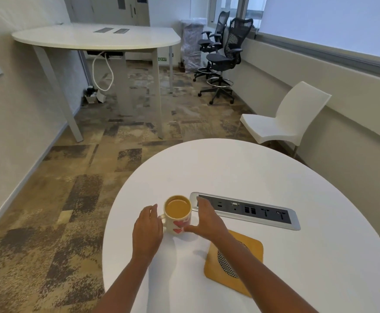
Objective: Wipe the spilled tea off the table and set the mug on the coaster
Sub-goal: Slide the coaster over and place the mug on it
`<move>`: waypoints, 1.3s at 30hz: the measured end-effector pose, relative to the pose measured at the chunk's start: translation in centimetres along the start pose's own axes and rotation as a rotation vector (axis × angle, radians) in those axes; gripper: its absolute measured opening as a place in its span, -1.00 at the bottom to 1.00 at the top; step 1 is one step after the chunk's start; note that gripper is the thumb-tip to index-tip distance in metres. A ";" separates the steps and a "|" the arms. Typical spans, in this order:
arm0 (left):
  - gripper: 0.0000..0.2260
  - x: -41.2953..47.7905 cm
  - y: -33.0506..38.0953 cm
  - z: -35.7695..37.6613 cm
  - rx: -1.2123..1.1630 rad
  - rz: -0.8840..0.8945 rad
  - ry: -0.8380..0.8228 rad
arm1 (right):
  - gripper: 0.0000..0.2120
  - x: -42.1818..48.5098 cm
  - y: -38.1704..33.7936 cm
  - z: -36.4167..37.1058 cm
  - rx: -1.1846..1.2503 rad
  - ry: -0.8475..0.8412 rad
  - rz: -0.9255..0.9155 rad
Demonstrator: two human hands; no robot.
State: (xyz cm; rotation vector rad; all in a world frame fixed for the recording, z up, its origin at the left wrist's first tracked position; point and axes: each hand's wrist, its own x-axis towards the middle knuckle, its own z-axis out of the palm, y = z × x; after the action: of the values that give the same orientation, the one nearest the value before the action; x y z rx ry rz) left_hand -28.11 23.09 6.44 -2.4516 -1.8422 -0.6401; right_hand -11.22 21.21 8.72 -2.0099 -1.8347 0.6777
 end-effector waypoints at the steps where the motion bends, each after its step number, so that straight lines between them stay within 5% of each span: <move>1: -0.67 0.0 -0.6 0.2 0.002 0.006 -0.001 | -0.04 0.8 -0.8 0.1 -0.018 -0.005 -0.034; 11: -0.82 0.0 -2.6 1.2 -0.123 0.120 0.011 | 0.01 5.0 -3.3 1.2 -0.316 -0.168 -0.049; 21: -0.72 1.1 -3.3 0.3 -0.037 0.250 -0.013 | -0.15 5.5 -3.1 1.3 -0.285 -0.135 -0.047; 39: -0.79 1.6 2.3 -1.0 -0.001 0.463 0.065 | -0.15 0.3 0.2 -3.4 -0.210 -0.016 0.109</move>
State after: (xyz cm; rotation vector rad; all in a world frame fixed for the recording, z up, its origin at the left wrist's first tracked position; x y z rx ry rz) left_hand -25.91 23.56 8.41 -2.6772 -1.1807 -0.6719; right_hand -9.14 21.76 11.37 -2.2571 -1.8852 0.5516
